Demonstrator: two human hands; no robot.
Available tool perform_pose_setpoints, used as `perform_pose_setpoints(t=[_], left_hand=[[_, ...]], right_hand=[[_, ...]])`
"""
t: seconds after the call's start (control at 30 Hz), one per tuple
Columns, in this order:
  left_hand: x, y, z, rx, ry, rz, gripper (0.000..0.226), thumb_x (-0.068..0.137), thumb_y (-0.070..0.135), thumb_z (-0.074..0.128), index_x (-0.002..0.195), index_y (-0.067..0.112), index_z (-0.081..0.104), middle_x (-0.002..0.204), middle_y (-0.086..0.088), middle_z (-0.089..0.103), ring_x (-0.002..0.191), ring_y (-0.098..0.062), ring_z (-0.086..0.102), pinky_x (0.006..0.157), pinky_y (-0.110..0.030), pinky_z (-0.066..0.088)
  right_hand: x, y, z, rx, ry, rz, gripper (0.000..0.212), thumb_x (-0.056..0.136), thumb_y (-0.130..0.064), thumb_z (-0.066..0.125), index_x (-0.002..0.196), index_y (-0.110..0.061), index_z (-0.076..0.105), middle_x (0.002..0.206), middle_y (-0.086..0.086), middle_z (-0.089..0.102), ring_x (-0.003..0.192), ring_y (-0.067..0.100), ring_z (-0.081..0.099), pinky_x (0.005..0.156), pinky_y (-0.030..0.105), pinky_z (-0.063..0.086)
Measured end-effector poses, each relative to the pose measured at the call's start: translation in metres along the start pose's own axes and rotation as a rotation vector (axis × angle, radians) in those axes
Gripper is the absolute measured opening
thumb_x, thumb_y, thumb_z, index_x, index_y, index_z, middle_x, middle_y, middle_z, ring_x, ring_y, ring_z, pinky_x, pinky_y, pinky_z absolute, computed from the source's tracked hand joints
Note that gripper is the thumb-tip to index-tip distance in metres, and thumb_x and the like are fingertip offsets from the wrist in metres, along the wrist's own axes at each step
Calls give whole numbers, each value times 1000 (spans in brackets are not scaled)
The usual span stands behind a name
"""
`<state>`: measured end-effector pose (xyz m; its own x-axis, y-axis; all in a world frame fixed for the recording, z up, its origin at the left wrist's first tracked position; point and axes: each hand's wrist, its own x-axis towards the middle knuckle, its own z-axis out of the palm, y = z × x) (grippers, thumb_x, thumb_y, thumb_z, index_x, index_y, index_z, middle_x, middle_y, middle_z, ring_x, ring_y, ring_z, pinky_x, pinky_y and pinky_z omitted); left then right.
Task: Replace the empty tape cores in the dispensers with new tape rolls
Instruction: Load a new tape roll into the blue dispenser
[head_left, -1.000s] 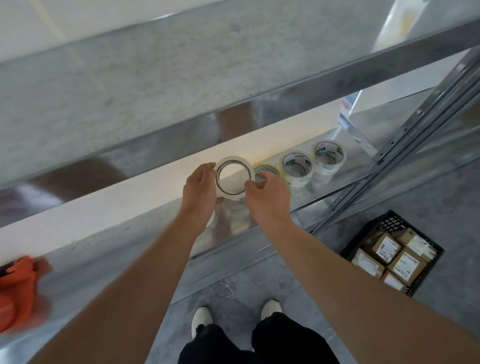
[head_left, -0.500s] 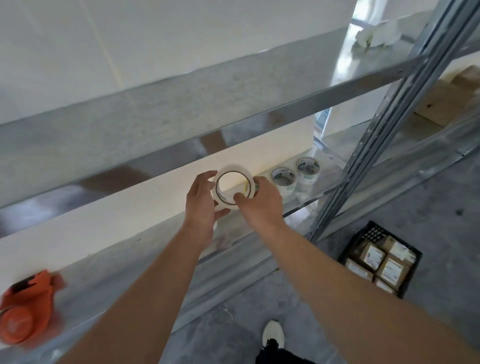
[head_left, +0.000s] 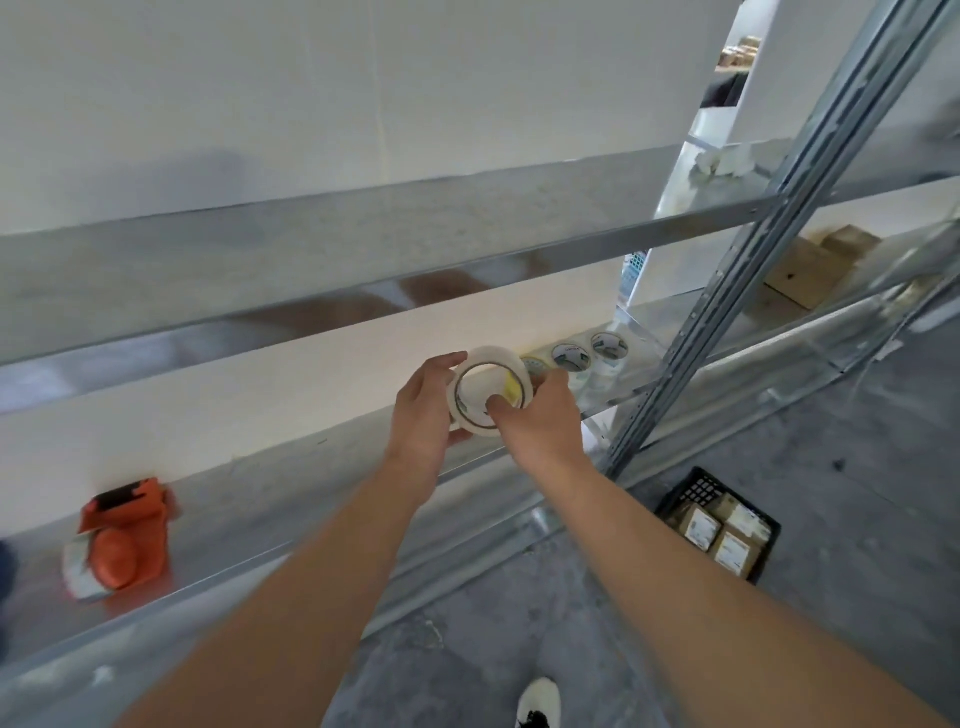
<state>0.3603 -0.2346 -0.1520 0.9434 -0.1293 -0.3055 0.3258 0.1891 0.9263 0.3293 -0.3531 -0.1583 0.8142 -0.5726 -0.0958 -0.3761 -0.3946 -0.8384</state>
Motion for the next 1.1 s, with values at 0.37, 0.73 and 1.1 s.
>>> perform_pose_setpoints(t=[0.37, 0.73, 1.1], left_hand=[[-62, 34, -36, -19, 121, 86, 32, 106, 28, 47, 121, 19, 73, 123, -1, 71, 118, -30, 68, 98, -54, 61], [-145, 38, -78, -180, 301, 120, 27, 104, 30, 56, 114, 24, 80, 121, -12, 76, 112, -36, 74, 96, -43, 63], [-232, 63, -188, -215, 490, 186, 19, 106, 31, 58, 111, 32, 77, 117, -5, 74, 100, -28, 77, 92, -39, 63]], right_hand=[[-55, -32, -4, 41, -79, -206, 64, 86, -31, 70, 146, -31, 45, 129, 6, 58, 109, 21, 58, 88, 34, 47], [-114, -53, 5, 140, -233, -324, 58, 87, -32, 66, 143, -34, 49, 126, 2, 61, 111, 22, 59, 99, 42, 51], [-217, -114, 65, 172, -436, -458, 52, 91, -27, 67, 141, -30, 53, 125, -2, 63, 112, 22, 60, 98, 44, 56]])
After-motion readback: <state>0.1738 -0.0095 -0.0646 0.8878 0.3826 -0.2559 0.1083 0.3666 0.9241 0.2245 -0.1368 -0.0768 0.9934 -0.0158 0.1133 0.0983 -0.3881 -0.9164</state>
